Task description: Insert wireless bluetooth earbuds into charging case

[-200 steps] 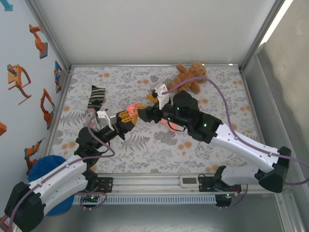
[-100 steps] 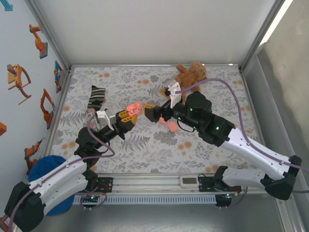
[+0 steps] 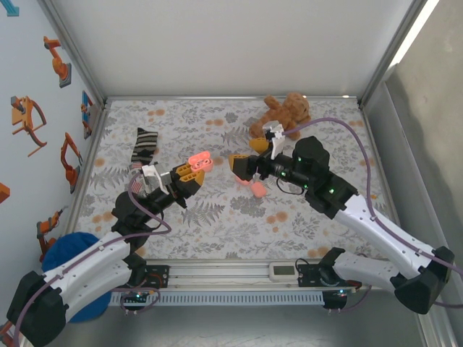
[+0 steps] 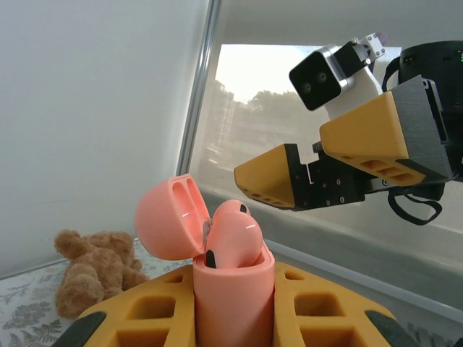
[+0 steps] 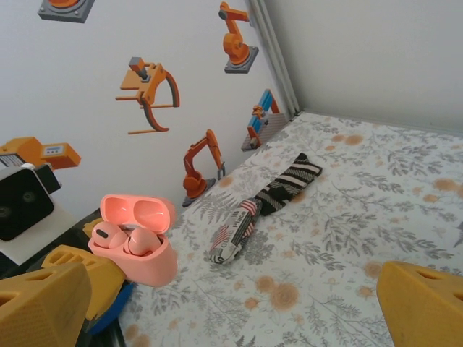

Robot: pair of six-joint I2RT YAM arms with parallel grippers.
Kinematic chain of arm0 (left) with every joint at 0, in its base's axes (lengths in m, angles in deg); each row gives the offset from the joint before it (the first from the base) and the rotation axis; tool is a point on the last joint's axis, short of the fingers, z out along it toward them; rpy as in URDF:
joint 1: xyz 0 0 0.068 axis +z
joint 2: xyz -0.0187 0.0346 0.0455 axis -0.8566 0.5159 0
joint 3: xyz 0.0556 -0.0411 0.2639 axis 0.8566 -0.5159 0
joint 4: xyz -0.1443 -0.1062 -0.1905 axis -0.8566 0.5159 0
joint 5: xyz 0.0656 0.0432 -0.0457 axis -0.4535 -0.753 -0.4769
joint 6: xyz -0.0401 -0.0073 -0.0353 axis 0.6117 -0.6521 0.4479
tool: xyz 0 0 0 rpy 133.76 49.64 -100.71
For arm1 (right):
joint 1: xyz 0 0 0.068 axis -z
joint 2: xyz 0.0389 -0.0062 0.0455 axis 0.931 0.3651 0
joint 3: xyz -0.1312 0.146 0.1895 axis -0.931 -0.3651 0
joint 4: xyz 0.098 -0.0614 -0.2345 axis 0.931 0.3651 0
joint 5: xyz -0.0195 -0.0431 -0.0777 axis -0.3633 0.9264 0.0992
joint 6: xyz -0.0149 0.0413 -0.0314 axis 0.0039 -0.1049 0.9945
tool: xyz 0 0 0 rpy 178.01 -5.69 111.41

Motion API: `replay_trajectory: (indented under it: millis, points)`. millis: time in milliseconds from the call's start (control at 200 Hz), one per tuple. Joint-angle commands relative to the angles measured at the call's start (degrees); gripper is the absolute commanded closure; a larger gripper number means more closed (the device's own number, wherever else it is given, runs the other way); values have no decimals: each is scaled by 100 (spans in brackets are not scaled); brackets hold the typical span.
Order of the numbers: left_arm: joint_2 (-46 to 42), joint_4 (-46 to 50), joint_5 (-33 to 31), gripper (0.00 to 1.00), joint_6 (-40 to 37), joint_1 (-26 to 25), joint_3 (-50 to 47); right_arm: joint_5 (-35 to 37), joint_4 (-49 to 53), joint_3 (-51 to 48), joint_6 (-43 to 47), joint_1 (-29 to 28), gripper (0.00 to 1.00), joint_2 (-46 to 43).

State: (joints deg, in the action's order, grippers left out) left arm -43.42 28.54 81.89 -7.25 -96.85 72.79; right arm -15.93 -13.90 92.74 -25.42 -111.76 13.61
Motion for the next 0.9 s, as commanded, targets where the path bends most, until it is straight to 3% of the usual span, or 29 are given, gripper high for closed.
replay_trajectory:
  millis: [0, 601, 896]
  points:
    - [45, -408, 101, 100, 175, -46, -5, -763, -732, -153, -642, 107, 0, -36]
    - [330, -763, 209, 100, 334, -138, 62, -1987, -1429, 22, -1361, 68, 1, 765]
    - [419, -784, 217, 100, 325, -170, 94, -2195, -1458, 315, -1335, -140, 2, 1145]
